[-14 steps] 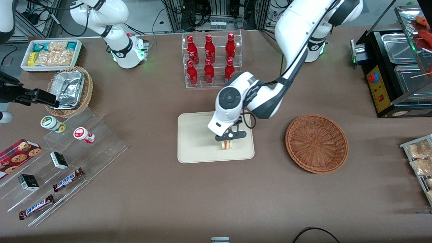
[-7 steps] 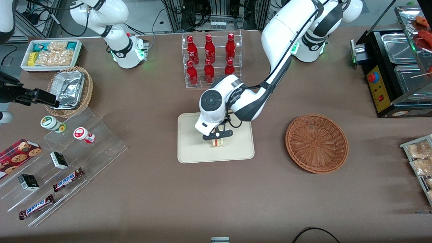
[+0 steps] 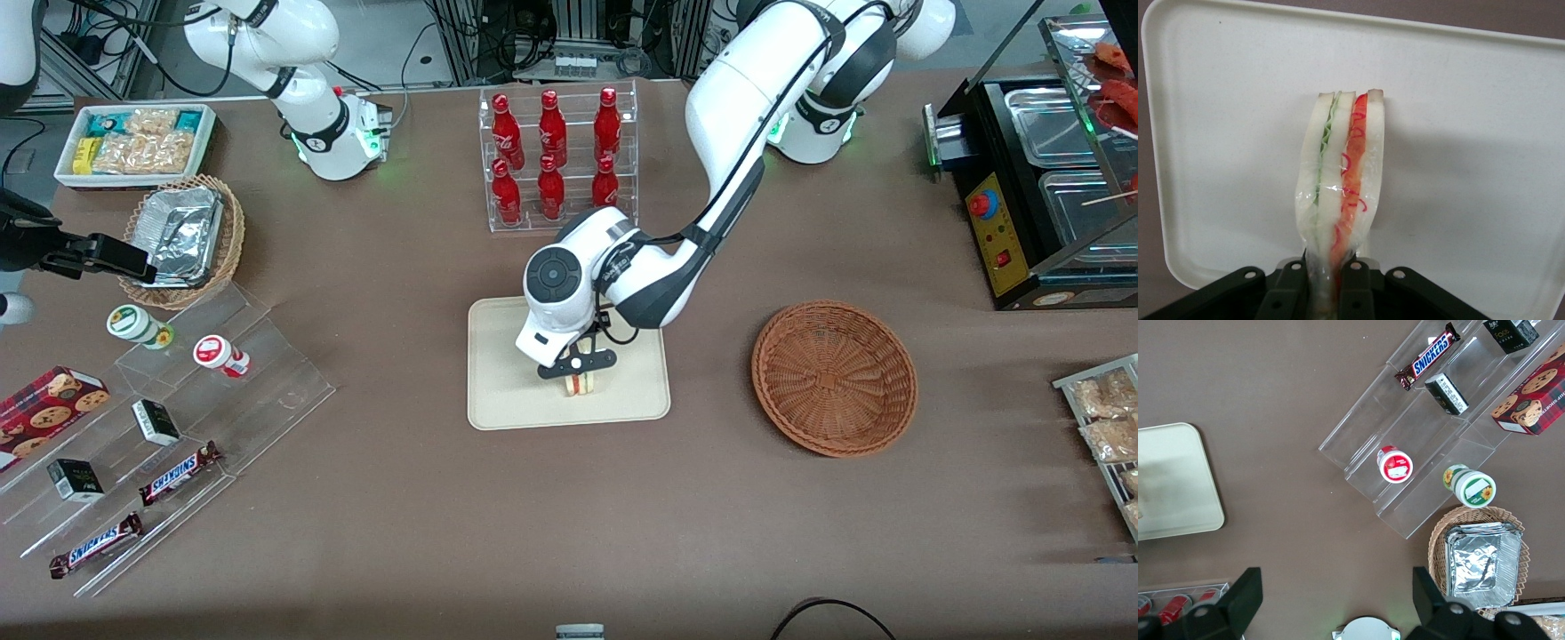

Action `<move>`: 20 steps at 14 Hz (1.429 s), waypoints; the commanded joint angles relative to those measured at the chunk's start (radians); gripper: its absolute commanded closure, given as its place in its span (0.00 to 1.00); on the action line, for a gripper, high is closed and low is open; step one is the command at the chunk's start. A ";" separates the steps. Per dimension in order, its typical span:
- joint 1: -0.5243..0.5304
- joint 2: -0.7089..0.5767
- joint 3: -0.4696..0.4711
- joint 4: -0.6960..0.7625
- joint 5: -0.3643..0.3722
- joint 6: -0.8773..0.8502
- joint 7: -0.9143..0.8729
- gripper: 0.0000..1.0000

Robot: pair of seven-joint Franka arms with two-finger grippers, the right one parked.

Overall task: Place sandwich from basket to tray
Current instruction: 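Lower the sandwich onto the tray and open the left gripper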

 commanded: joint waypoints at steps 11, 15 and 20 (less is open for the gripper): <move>-0.010 0.015 0.005 0.048 0.008 0.007 -0.045 0.00; 0.007 -0.025 0.005 0.045 0.001 -0.007 -0.039 0.00; 0.022 -0.069 0.007 0.046 0.005 -0.088 0.081 0.00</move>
